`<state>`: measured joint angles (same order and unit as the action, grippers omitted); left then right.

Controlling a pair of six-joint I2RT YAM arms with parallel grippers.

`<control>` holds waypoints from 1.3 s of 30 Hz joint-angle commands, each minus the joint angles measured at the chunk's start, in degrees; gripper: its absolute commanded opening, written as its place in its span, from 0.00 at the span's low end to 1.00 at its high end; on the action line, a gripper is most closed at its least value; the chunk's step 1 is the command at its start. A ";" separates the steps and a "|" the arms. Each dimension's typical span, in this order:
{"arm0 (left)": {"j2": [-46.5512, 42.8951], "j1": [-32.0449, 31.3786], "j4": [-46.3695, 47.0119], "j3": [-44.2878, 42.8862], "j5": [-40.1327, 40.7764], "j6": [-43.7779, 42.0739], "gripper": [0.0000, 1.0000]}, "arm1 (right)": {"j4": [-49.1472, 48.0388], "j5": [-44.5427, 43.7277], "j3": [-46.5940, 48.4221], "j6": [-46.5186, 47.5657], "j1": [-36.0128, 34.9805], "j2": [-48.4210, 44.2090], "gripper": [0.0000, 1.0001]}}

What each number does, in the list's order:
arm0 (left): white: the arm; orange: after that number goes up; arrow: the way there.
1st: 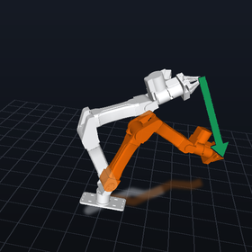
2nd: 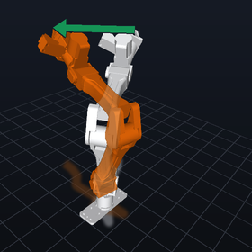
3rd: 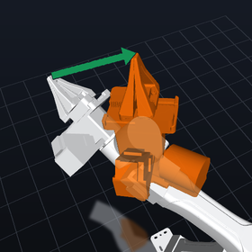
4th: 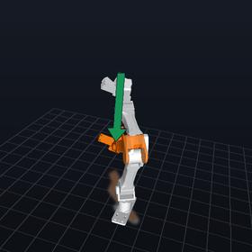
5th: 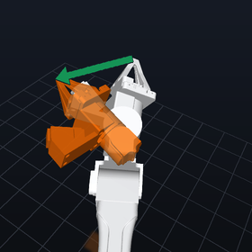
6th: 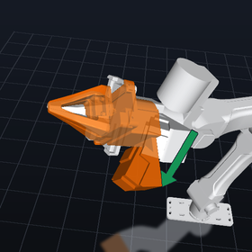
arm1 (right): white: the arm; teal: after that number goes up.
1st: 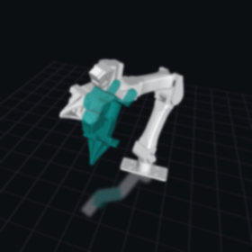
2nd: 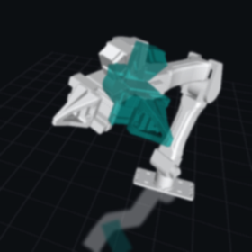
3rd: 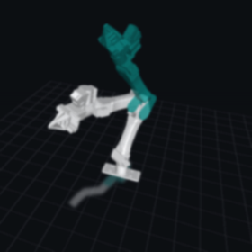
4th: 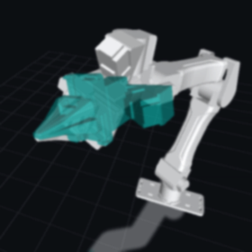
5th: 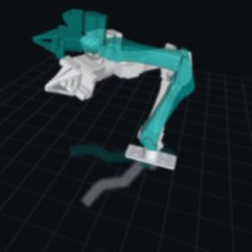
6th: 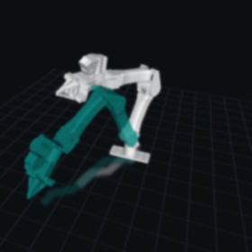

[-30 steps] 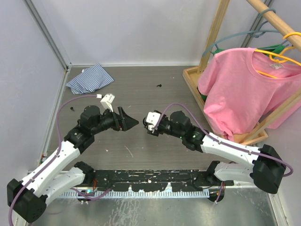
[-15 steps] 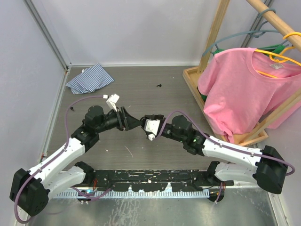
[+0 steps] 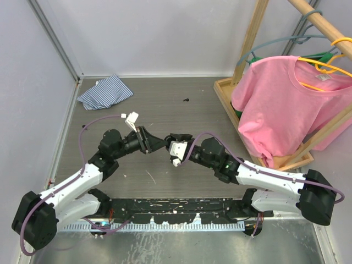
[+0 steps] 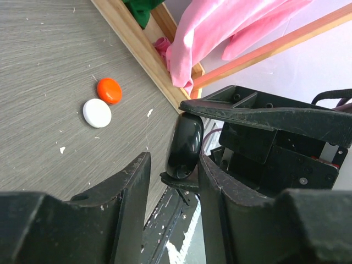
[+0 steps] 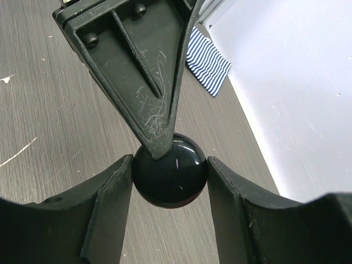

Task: Insert the wireless bluetooth earbuds into the charging case
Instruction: Pick up the charging case at the center of the board.

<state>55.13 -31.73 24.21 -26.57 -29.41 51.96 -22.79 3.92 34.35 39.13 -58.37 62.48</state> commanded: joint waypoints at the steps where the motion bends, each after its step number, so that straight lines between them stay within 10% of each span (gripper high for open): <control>1: -0.43 -0.84 7.15 1.07 2.32 0.41 0.41 | -8.05 -1.00 0.14 0.54 -0.89 -0.90 0.50; 39: 3.29 -5.08 21.58 6.36 6.71 -3.77 0.17 | -11.59 -3.26 -2.62 -2.40 -1.47 -2.93 0.65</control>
<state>59.83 -36.67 41.74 -21.17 -24.45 52.84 -30.98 1.28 30.92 37.65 -59.46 62.83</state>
